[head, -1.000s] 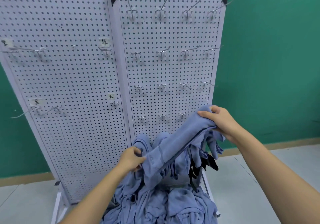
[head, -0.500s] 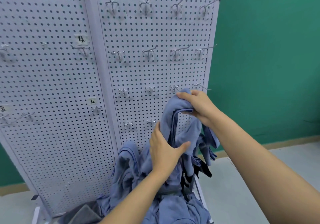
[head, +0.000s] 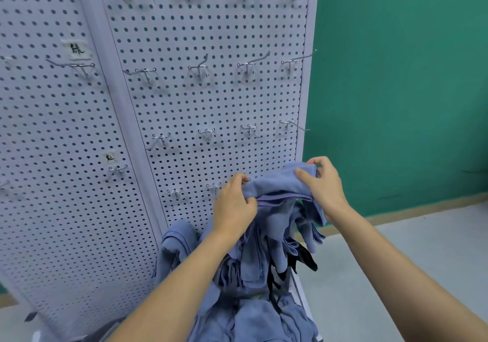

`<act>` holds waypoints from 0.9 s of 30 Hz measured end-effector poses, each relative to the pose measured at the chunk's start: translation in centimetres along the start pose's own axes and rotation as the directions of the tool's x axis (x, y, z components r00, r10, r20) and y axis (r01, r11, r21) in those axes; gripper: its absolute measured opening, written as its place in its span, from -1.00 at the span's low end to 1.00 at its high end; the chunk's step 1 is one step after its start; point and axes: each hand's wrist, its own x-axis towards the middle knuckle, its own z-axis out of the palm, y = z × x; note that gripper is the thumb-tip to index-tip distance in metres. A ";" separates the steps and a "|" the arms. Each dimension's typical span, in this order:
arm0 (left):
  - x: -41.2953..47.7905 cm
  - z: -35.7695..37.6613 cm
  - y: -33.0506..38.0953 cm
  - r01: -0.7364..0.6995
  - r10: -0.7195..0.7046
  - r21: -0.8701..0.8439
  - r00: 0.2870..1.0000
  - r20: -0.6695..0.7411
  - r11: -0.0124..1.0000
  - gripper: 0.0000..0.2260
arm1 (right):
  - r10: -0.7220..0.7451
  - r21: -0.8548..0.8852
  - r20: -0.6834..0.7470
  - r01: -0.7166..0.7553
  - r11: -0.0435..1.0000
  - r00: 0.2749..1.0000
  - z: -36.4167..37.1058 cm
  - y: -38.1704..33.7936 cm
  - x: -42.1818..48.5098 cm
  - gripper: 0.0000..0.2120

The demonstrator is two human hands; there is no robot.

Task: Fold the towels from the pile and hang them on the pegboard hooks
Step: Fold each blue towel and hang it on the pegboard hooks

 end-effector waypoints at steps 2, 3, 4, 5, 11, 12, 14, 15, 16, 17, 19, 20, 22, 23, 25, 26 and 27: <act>-0.5 0.7 0.1 0.028 -0.021 -0.093 0.997 0.077 0.995 -0.72 | -0.033 0.014 0.015 0.033 0.999 0.999 0.5 -1.0 0.5 -0.80; -0.9 1.2 0.2 0.043 -0.030 -0.154 0.996 0.084 0.987 -0.68 | -0.050 0.021 0.026 0.049 0.999 0.998 1.0 -1.8 0.8 -0.80; -1.2 1.6 0.3 0.057 -0.043 -0.209 0.997 0.070 0.976 -0.61 | -0.052 0.036 0.048 0.050 0.998 0.998 1.5 -2.8 1.2 -0.81; -1.6 2.0 0.4 0.074 -0.064 -0.252 0.997 0.048 0.965 -0.50 | -0.036 0.064 0.087 0.030 0.998 0.996 2.1 -3.8 1.5 -0.82; -2.4 2.5 0.8 0.243 -0.292 -0.309 0.949 -0.123 0.919 -0.08 | 0.089 0.245 0.383 -0.193 0.950 0.920 5.5 -8.6 1.4 -0.80; -2.3 2.4 0.7 0.241 -0.300 -0.295 0.938 -0.173 0.924 -0.12 | 0.076 0.297 0.394 -0.206 0.932 0.916 5.6 -8.9 1.3 -0.80; -1.9 2.2 0.4 0.177 -0.253 -0.283 0.932 -0.259 0.943 -0.29 | 0.081 0.391 0.368 -0.233 0.890 0.926 4.9 -8.8 1.3 -0.78; -1.8 2.0 0.2 0.147 -0.228 -0.281 0.933 -0.278 0.948 -0.37 | 0.099 0.419 0.337 -0.244 0.875 0.936 4.2 -8.3 1.5 -0.76; -1.6 1.9 0.0 0.125 -0.205 -0.275 0.937 -0.285 0.953 -0.44 | 0.120 0.419 0.298 -0.243 0.875 0.947 3.5 -7.2 1.8 -0.76; -1.5 1.7 -0.2 0.106 -0.180 -0.259 0.942 -0.282 0.960 -0.50 | 0.139 0.387 0.255 -0.233 0.892 0.957 2.6 -6.1 2.0 -0.79; -1.0 1.4 -0.5 0.074 -0.129 -0.207 0.955 -0.266 0.976 -0.63 | 0.159 0.229 0.174 -0.197 0.953 0.972 1.1 -3.6 2.1 -0.82; -0.6 1.3 -0.6 0.065 -0.109 -0.173 0.959 -0.260 0.983 -0.68 | 0.154 0.133 0.145 -0.173 0.976 0.977 0.6 -2.4 2.0 -0.82; 0.3 1.2 -0.4 0.072 -0.091 -0.084 0.964 -0.251 0.994 -0.72 | 0.106 -0.054 0.091 -0.101 0.993 0.990 -0.1 -0.4 1.6 -0.82; 0.8 1.2 -0.4 0.066 -0.074 -0.042 0.968 -0.240 0.997 -0.71 | 0.068 -0.153 0.068 -0.057 0.987 0.995 -0.3 0.5 1.4 -0.82; 1.8 1.4 -0.5 0.029 -0.021 0.041 0.985 -0.173 0.999 -0.67 | 0.015 -0.367 0.053 0.005 0.930 0.998 -0.4 2.0 0.8 -0.81; 2.1 1.6 -0.5 0.011 0.001 0.095 0.992 -0.123 0.995 -0.65 | -0.023 -0.523 0.054 0.048 0.851 0.998 -0.3 2.4 0.3 -0.81; 2.2 1.8 -0.6 -0.003 0.014 0.136 0.997 -0.078 0.991 -0.64 | -0.125 -0.673 0.055 0.130 0.728 0.991 -0.1 2.6 -0.1 -0.81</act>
